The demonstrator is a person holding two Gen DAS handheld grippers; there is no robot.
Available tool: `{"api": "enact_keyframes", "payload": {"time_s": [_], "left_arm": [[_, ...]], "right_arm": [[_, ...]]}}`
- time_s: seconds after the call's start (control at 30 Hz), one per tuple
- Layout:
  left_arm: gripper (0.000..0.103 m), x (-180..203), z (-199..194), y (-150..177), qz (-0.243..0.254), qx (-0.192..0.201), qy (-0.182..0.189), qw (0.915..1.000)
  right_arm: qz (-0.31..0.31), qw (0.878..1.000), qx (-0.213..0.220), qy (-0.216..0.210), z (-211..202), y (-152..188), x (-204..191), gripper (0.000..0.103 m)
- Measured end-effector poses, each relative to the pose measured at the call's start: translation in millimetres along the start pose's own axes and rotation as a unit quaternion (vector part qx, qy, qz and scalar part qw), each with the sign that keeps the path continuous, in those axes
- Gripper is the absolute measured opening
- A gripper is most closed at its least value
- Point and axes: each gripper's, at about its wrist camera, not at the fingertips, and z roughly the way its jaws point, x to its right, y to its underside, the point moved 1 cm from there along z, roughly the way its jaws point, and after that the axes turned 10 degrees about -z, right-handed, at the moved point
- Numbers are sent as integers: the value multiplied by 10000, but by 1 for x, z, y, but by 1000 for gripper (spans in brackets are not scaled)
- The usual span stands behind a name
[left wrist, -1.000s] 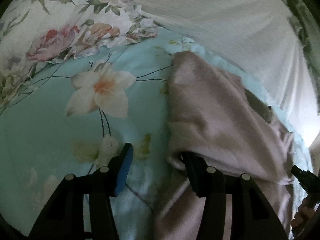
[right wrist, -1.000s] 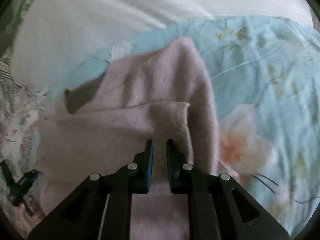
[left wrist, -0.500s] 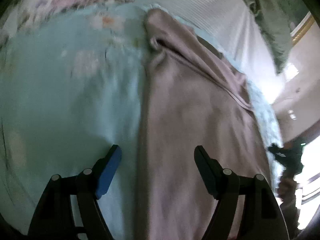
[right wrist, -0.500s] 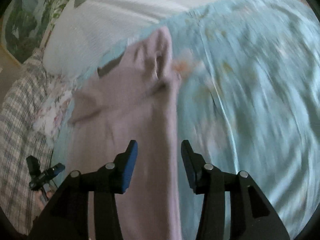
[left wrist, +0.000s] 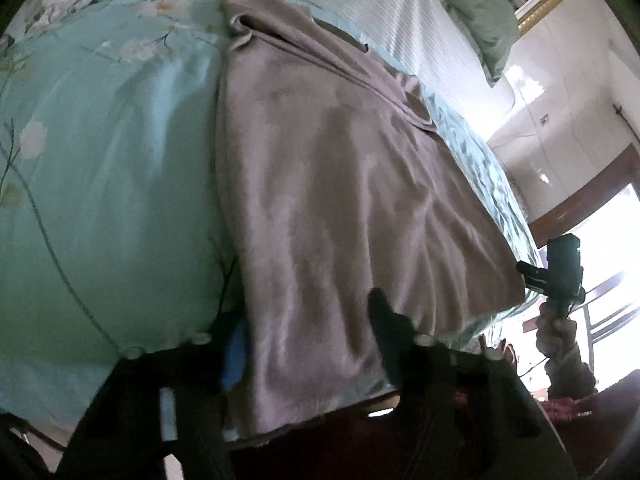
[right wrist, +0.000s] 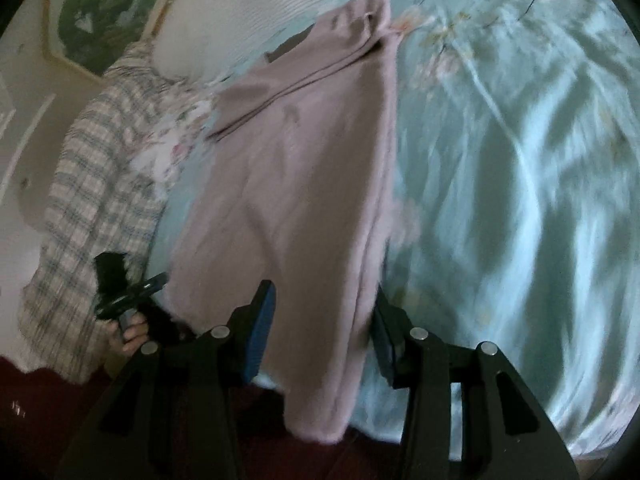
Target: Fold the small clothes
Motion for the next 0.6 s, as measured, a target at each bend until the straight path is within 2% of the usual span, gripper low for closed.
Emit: {"api": "enact_keyframes", "payload": {"time_s": [0.1,0.23,0.33,0.37,0.4,0.43,0.5,0.6], "left_arm": [[34,-5,-2,4,-5,-58,-10,10000],[33,-4,1,3,137,-185,-47,9997],[33,-6,5,4,234,-293,-43,9993],[33,-6,7,2,222,-320,-24,9992],[29,-6,7,1,240,-355,-45,9991],[21,-5,7,1,297,-366,-132,9988],[5,-3,2,2,403,-369,-283,9981],[5,-2,-15,6,360,-85,-156,9992]], "right_arm": [[-71,9999,-29,-122,5,10,-2,46],[-175,9997,7,-167,9,12,-4,42],[-240,9996,-7,-116,11,12,-4,33],[-234,9997,-9,-69,13,11,-2,25],[-227,9997,-25,-31,13,11,0,20],[-214,9998,-23,16,13,13,2,9],[-204,9998,38,-23,12,14,3,7],[-203,9994,140,-233,6,17,2,6]]}}
